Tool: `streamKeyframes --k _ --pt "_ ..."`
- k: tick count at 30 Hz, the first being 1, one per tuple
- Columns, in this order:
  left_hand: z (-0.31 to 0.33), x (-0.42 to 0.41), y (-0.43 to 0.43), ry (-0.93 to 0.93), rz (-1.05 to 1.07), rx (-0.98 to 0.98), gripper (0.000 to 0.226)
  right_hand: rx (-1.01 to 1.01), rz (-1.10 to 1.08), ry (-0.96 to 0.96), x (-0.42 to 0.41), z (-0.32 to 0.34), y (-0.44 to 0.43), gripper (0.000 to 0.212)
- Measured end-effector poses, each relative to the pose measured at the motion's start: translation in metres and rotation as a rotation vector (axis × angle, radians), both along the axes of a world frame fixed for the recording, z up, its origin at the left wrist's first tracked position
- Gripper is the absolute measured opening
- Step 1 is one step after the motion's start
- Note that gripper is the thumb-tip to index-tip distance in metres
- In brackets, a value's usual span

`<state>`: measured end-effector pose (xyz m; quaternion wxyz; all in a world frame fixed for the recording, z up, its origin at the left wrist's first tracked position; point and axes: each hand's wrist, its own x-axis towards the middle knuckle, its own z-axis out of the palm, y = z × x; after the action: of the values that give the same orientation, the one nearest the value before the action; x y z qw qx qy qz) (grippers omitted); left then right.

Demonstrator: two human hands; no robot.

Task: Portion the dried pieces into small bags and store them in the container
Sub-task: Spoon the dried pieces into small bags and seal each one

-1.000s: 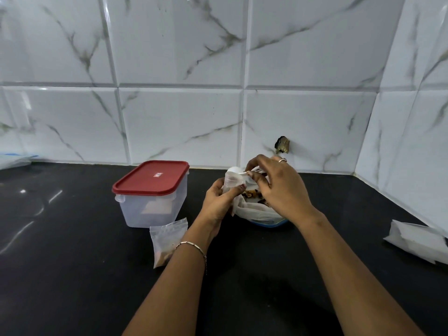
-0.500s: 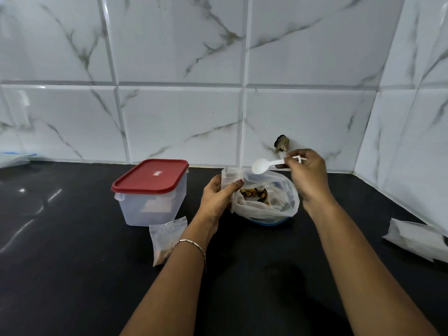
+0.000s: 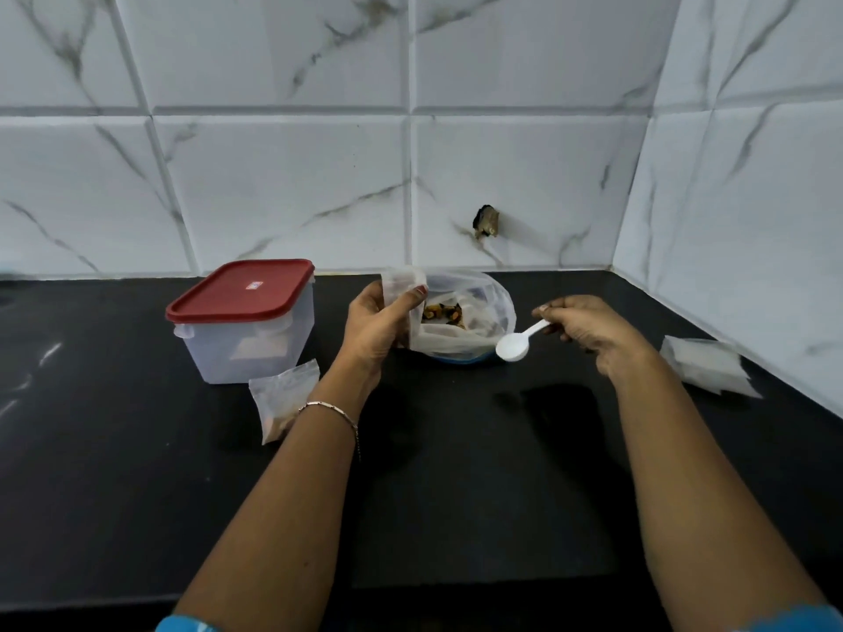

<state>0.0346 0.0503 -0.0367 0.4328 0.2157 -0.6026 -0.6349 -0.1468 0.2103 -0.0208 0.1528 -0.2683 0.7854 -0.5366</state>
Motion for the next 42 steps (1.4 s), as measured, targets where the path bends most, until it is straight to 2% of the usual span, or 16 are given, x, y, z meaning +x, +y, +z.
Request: streamKeyframes --k 4,12,15,17,19,22,24,28,31,34,36,39,42 --pt "0.0 0.004 0.007 -0.006 -0.019 -0.042 0.028 0.141 -0.013 0.047 -0.009 -0.018 -0.003 0.012" --pt "0.003 0.005 0.01 0.022 0.011 -0.05 0.033 0.281 -0.078 0.179 -0.015 -0.028 -0.008 0.011" --pt "0.004 0.003 0.013 0.023 0.018 -0.054 0.029 0.386 -0.158 0.409 -0.009 -0.025 -0.009 0.016" --pt "0.003 0.0 0.017 0.007 0.017 -0.067 0.029 0.136 -0.173 0.486 0.003 -0.018 -0.016 0.017" --pt "0.002 -0.004 0.021 -0.019 0.001 -0.103 0.027 -0.224 -0.048 0.341 0.026 -0.008 -0.025 0.015" --pt "0.002 -0.008 0.027 -0.048 -0.003 -0.187 0.03 -0.484 0.259 0.146 0.067 0.005 -0.035 0.019" --pt "0.0 -0.009 0.027 -0.059 0.033 -0.222 0.03 -0.522 0.358 0.205 0.082 0.004 -0.042 0.02" --pt "-0.002 -0.008 0.025 -0.172 0.115 -0.277 0.026 -0.438 0.346 0.467 0.084 -0.006 -0.05 0.042" --pt "0.001 -0.006 0.031 -0.266 0.169 -0.324 0.043 -0.414 0.335 0.558 0.082 -0.006 -0.05 0.025" --pt "0.002 -0.006 0.032 -0.275 0.159 -0.331 0.039 -0.395 0.323 0.596 0.078 -0.004 -0.049 0.009" --pt "0.003 -0.004 0.029 -0.244 0.084 -0.31 0.042 -0.395 0.316 0.596 0.073 -0.001 -0.048 0.002" --pt "0.01 0.0 0.026 -0.128 -0.1 -0.183 0.045 -0.413 0.298 0.499 0.062 0.002 -0.045 0.012" --pt "0.014 0.005 0.022 -0.121 -0.16 -0.088 0.028 -0.475 0.311 0.347 0.055 0.004 -0.041 0.012"
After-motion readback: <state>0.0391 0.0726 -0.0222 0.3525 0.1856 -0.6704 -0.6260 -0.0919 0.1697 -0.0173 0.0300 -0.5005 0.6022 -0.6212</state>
